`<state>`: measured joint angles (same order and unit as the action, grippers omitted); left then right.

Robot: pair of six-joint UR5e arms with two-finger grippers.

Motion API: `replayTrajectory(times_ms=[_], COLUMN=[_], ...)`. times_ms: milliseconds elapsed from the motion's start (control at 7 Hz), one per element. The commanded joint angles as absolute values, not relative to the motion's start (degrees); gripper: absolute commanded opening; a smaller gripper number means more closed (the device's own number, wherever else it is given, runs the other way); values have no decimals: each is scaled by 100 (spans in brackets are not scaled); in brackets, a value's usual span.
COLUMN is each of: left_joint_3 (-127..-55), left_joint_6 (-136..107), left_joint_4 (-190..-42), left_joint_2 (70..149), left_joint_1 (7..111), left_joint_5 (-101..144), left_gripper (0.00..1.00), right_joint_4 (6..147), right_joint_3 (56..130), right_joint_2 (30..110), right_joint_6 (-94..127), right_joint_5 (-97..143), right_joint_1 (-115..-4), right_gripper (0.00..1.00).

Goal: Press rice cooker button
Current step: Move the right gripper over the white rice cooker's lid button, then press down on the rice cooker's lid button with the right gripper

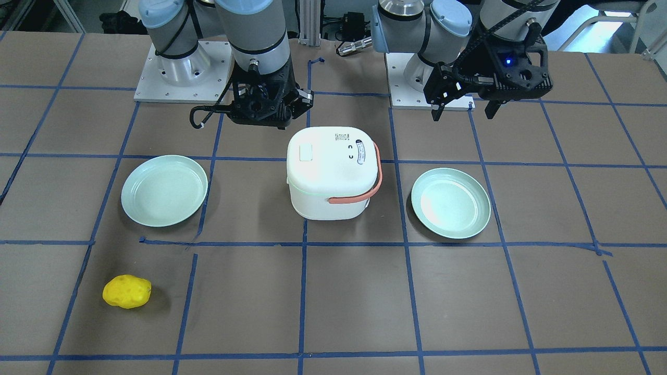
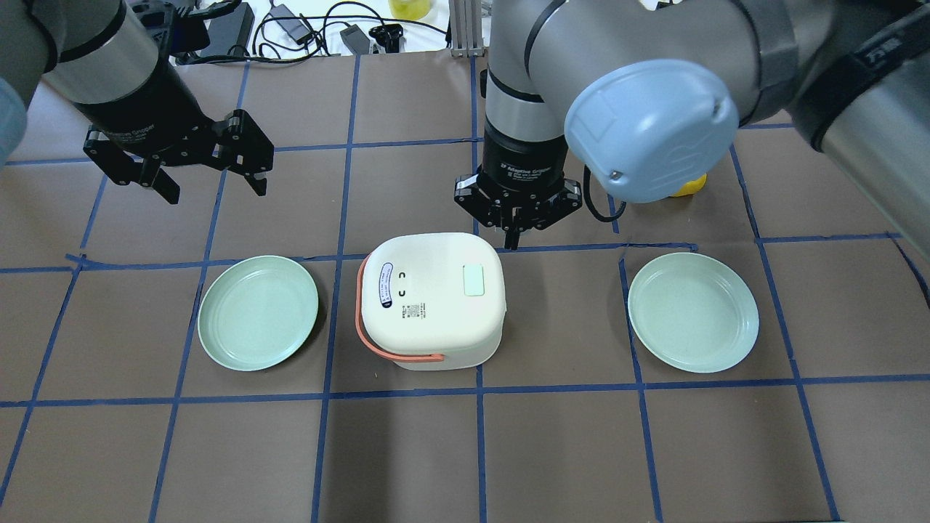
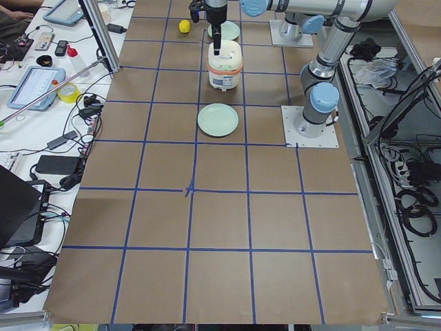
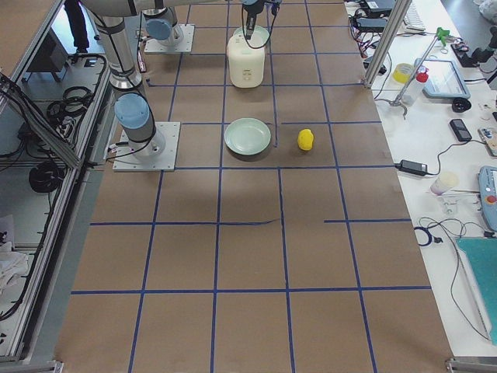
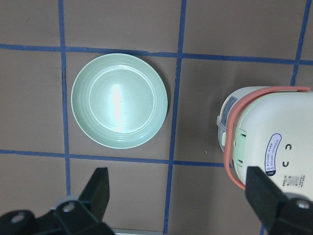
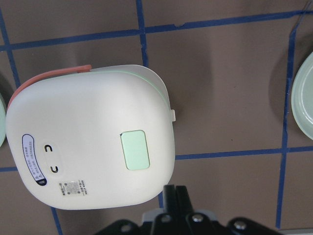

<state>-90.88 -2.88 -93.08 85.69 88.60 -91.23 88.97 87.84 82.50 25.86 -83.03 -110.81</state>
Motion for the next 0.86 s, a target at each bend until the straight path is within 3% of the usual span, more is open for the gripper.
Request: replayTrajectory(times_ms=[0,714], left_joint_3=[-9079,-9088], left_joint_6=[-290,-290], left_joint_4=[-9308,-9308], left_joint_2=[8569,8569], left_joint_1=[8859,8859], left_joint_5=[-9123,-9123], left_gripper=[100,100], right_joint_4=[9725,10195], right_joint_3=[9287,9606], right_joint_2=[8174,8086], right_joint_6=[2926,2927], right_joint_5=[-8253,-8332], right_joint_1=[-11381,-11435], right_gripper=[4,4])
